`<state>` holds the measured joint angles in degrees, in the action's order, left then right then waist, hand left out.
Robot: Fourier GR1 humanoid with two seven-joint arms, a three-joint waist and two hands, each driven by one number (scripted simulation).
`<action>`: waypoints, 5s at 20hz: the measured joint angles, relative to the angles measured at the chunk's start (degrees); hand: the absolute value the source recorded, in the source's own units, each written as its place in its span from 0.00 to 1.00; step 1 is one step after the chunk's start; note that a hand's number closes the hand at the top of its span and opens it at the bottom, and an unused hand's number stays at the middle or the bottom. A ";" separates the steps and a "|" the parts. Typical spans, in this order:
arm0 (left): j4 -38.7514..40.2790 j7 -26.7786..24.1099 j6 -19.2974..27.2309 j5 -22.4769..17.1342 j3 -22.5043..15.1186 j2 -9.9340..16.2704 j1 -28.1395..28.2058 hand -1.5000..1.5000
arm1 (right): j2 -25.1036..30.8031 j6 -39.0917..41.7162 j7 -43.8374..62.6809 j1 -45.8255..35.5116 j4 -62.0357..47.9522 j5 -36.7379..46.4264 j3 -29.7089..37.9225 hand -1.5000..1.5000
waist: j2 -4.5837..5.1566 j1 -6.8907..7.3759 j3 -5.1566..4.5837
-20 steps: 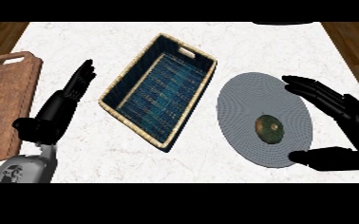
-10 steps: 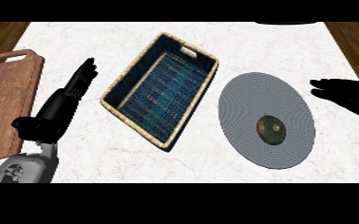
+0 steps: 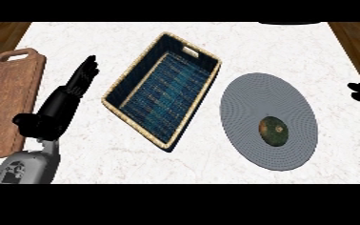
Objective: Pick the squash from the placemat and place it in the basket
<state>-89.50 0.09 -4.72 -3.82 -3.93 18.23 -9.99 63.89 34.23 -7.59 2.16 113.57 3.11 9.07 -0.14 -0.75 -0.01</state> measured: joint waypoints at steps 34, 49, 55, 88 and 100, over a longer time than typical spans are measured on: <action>-2.85 2.31 -5.41 4.51 4.78 -4.84 0.79 0.50 | -33.00 -9.75 -18.94 -5.19 -20.54 32.76 -8.70 0.00 | 0.12 0.72 0.01; -2.10 2.65 -6.63 6.64 6.47 -6.92 -0.65 0.50 | -37.95 -10.49 -18.81 -4.96 -20.79 43.23 -9.16 0.00 | 0.13 0.74 0.01; -0.98 0.42 -7.85 6.91 7.53 -7.05 0.31 0.50 | -39.81 -11.17 -19.01 -6.75 -23.84 46.76 -9.55 0.00 | 0.14 0.77 0.01; -1.60 -0.17 -9.60 8.67 8.54 -8.50 1.29 0.50 | -41.79 -21.58 -26.28 -8.79 -35.36 64.35 -16.25 1.00 | -0.53 0.63 -1.23; -1.61 1.07 -9.81 8.43 8.45 -8.53 0.60 0.50 | -60.31 -20.10 7.81 -8.97 -26.81 70.50 -22.01 1.00 | -0.96 1.18 -0.87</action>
<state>-91.10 1.17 -14.53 4.60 4.52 9.70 -9.39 3.58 14.12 0.22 -6.81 86.76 73.60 -12.94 -1.11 0.43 -0.87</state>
